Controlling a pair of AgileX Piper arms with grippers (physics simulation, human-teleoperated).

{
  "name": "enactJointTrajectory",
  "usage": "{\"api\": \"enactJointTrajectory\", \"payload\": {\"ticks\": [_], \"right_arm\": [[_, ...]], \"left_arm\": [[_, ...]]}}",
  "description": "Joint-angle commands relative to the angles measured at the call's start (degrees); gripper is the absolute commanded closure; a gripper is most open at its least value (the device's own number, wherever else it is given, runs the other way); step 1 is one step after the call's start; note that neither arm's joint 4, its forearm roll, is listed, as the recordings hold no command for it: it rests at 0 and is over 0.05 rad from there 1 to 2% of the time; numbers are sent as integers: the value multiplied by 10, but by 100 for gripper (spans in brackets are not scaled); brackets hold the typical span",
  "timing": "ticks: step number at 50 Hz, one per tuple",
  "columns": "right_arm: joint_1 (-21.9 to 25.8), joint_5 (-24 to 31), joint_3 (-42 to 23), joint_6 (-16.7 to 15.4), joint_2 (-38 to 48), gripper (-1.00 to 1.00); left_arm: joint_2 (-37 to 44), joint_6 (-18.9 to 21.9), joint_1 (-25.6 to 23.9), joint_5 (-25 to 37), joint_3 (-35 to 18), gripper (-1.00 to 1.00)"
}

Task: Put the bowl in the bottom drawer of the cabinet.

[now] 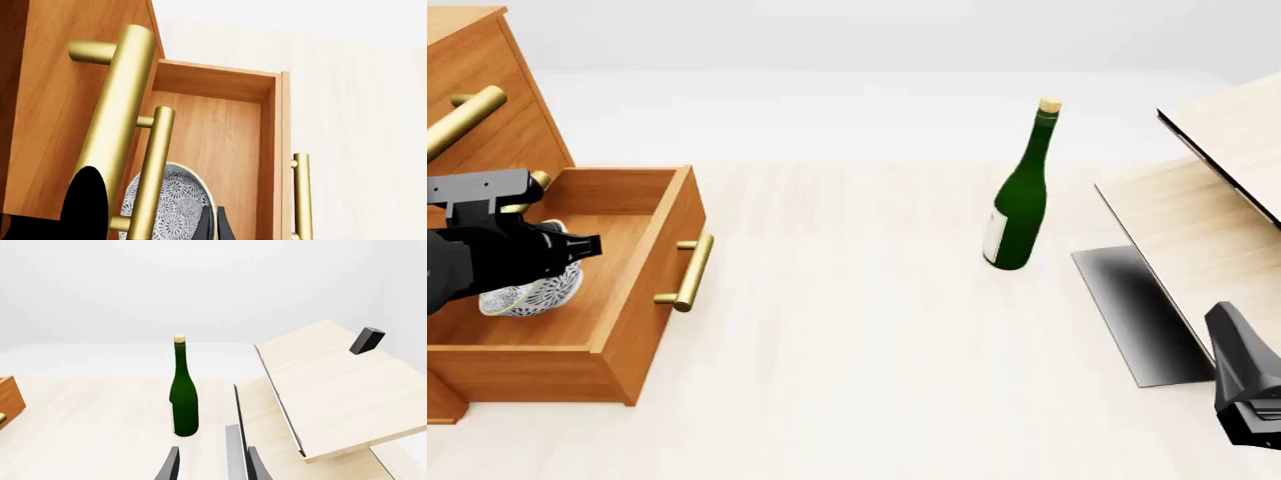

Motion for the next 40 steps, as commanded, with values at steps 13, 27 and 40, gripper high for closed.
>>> {"api": "enactJointTrajectory", "payload": {"ticks": [13,27,40], "right_arm": [[0,0,0,0,0,-100],[0,0,0,0,0,-100],[0,0,0,0,0,-100]], "left_arm": [[0,-17,-10,-3,-1,100],[1,-26,-14,-3,-5,-100],[-5,-32,-12,-11,-6,-100]]}}
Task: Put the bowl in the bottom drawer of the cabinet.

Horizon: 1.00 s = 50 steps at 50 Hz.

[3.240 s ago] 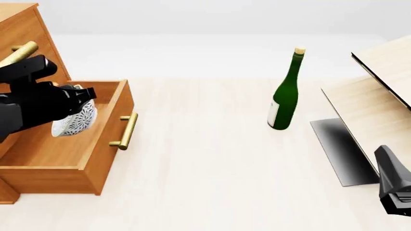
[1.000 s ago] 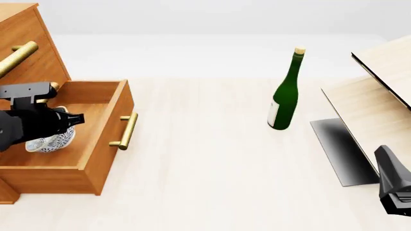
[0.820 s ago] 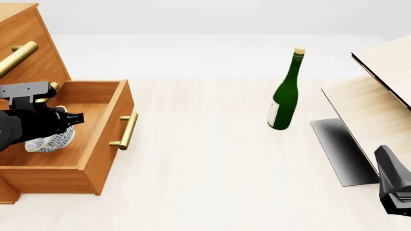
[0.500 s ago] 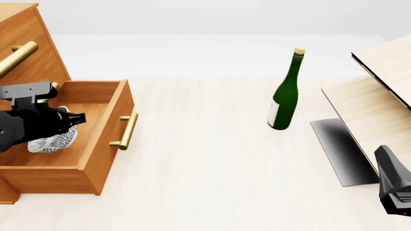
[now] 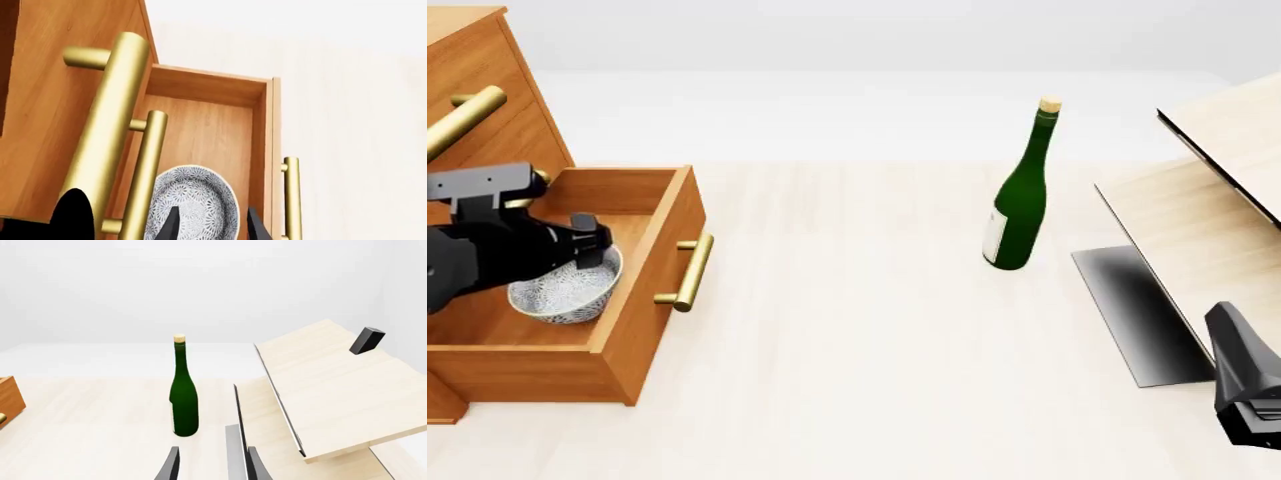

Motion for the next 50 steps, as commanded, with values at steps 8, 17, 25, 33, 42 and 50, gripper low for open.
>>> {"api": "enactJointTrajectory", "payload": {"ticks": [8,17,25,33,42,50], "right_arm": [[0,0,0,0,0,-100],[0,0,0,0,0,-100],[0,0,0,0,0,-100],[0,0,0,0,0,-100],[0,0,0,0,0,-100],[0,0,0,0,0,-100]], "left_arm": [[-15,-57,-26,-19,-3,-100],[-30,-112,-48,-67,14,-100],[-25,-128,-67,-76,2,-100],[-39,-145,-77,-88,-1,-100],[-67,-135,-80,-84,-4,-100],[-100,-127,-90,-87,10,-100]]}}
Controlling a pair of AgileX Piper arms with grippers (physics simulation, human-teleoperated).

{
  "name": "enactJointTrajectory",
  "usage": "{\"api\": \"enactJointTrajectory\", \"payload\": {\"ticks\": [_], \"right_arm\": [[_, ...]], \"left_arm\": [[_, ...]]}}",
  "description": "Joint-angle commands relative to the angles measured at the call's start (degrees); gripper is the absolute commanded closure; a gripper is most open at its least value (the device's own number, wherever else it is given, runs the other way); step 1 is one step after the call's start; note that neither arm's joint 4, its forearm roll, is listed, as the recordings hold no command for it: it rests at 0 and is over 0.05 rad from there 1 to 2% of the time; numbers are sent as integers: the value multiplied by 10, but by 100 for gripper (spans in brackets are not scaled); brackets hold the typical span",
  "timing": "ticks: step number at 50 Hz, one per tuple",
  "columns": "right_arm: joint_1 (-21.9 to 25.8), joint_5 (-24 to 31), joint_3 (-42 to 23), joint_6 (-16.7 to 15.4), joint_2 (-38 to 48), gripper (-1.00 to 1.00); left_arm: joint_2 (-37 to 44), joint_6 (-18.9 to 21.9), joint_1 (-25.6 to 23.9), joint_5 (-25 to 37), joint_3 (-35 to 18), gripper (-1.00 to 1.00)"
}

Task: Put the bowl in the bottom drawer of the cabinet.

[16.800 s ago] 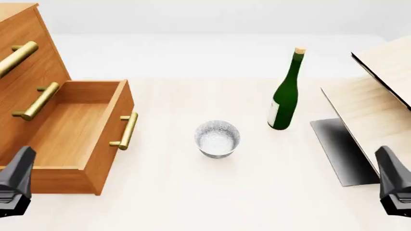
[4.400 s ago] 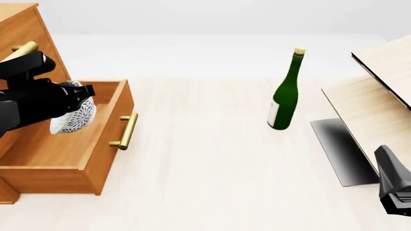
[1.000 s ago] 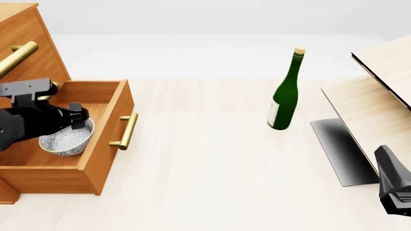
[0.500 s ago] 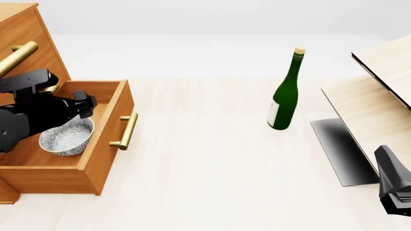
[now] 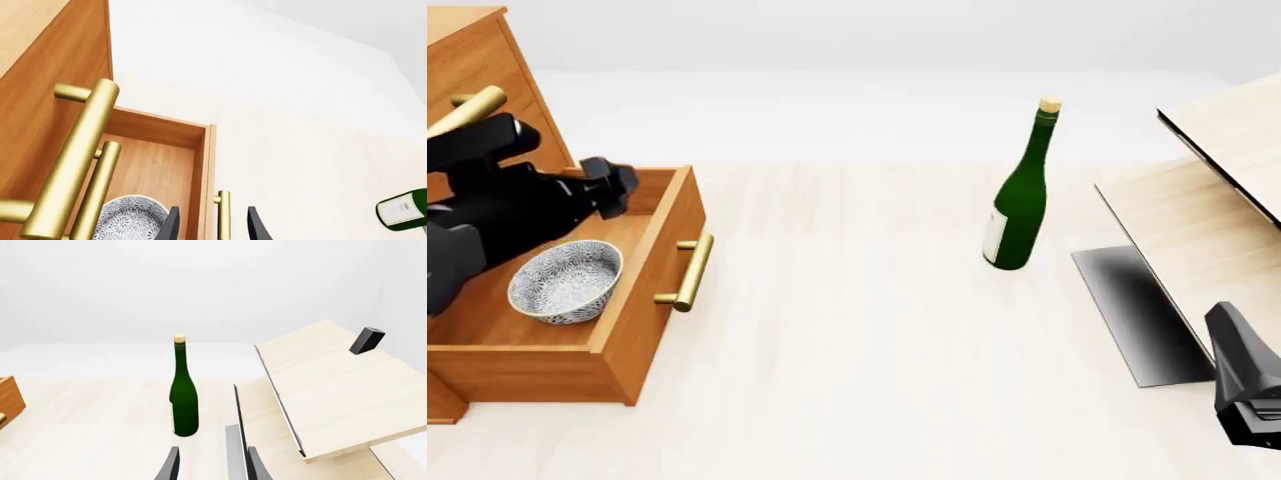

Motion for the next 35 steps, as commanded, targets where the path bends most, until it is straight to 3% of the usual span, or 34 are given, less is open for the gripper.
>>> {"api": "enactJointTrajectory", "payload": {"ticks": [1,28,33,35], "right_arm": [[0,0,0,0,0,-100],[0,0,0,0,0,-100],[0,0,0,0,0,-100],[0,0,0,0,0,-100]], "left_arm": [[-42,4,-12,-4,13,-100],[-101,33,-70,-2,20,-100],[-124,79,-73,9,14,-100],[-143,68,-78,1,23,-100]]}}
